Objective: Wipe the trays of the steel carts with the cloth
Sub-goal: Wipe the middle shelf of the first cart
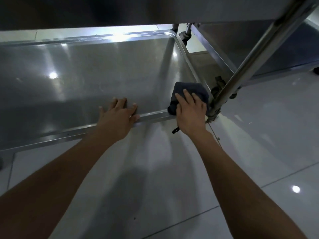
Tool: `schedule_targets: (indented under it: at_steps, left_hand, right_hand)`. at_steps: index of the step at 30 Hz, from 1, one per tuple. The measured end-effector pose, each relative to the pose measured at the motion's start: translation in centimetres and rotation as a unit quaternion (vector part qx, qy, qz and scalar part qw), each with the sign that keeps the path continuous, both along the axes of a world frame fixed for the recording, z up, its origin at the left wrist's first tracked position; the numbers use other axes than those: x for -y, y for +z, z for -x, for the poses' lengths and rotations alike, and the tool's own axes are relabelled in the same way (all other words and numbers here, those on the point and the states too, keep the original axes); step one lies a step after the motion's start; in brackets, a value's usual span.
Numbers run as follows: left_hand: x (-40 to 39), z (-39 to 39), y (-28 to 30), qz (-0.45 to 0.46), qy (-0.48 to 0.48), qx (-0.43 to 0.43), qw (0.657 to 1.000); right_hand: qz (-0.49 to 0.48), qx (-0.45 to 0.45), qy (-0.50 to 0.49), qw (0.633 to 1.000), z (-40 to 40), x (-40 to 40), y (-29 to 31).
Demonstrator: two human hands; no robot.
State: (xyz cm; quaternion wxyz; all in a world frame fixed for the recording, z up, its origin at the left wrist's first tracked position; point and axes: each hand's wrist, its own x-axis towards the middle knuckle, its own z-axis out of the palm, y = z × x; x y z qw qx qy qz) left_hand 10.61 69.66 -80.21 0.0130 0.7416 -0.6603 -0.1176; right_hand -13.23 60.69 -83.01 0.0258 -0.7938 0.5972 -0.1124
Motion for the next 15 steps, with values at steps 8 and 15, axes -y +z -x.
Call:
schedule_targets:
  at_steps: [8,15]
  left_hand:
    - [-2.9,1.2,1.6,0.008,-0.036,0.029,0.999]
    - [-5.8,-1.5,3.8,-0.022,-0.045,-0.005,0.999]
  right_hand:
    - [-0.013,-0.038,0.025,0.999,-1.0,-3.3,1.0]
    - [-0.057,-0.012,0.001,0.998,-2.5,-4.7,2.4]
